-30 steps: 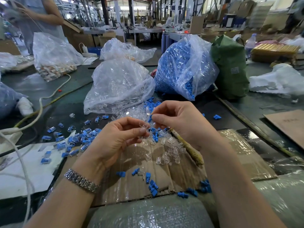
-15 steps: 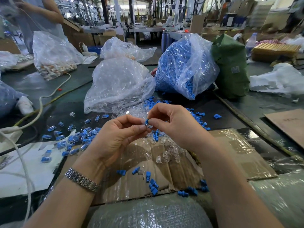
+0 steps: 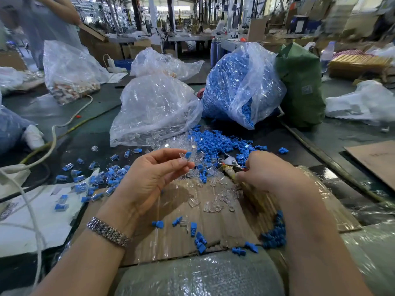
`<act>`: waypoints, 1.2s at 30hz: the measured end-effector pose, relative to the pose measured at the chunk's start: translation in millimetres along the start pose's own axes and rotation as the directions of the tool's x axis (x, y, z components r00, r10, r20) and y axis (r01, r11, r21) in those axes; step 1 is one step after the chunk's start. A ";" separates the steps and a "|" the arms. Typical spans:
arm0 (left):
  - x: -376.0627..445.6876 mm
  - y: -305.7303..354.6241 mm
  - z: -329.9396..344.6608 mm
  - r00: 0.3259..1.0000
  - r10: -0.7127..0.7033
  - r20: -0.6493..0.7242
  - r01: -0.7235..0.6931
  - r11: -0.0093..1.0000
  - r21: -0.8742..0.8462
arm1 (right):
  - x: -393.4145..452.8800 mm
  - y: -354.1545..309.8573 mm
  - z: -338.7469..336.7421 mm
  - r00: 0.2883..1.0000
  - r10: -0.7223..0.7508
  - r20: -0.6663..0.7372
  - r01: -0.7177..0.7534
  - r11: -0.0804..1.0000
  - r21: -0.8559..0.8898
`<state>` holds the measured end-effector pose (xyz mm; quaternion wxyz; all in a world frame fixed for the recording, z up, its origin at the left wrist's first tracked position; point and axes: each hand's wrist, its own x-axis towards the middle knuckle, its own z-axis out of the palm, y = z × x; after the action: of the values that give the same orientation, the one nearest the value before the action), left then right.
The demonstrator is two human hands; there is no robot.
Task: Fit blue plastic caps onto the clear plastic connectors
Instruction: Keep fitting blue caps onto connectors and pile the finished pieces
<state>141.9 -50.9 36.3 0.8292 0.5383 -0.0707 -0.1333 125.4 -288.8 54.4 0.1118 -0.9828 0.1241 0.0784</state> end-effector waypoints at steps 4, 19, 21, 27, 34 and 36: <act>2.3 -1.5 -4.8 1.000 0.004 -0.001 -0.004 1.000 -0.021 | 0.3 4.2 0.0 0.998 -0.048 0.030 0.047 0.998 0.028; 7.5 -2.8 -10.5 0.999 0.022 -0.032 -0.023 0.999 -0.039 | -5.5 -16.0 8.4 0.988 -0.153 -0.006 0.153 0.986 0.068; 7.3 -3.2 -9.6 0.999 0.021 -0.042 -0.023 0.999 -0.043 | -6.5 -18.3 8.1 0.984 -0.172 -0.044 0.175 0.982 0.074; 5.9 -5.2 -8.7 0.999 0.021 -0.046 -0.024 0.998 -0.056 | -3.8 -15.2 7.0 0.988 -0.144 -0.057 0.148 0.987 0.067; 7.9 -4.2 -9.6 0.994 0.089 -0.068 -0.089 0.996 0.007 | -10.5 -1.2 -11.9 0.953 -0.303 -0.031 0.260 0.757 0.599; 7.1 -3.2 -8.9 0.991 0.114 -0.065 -0.113 0.993 0.019 | -17.7 -5.1 -11.8 0.905 -0.416 0.088 0.230 0.652 0.722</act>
<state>150.5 -46.5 29.6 0.8332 0.5437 -0.0748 -0.0678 111.3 -282.9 69.9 0.5001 -0.8555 -0.0486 0.1253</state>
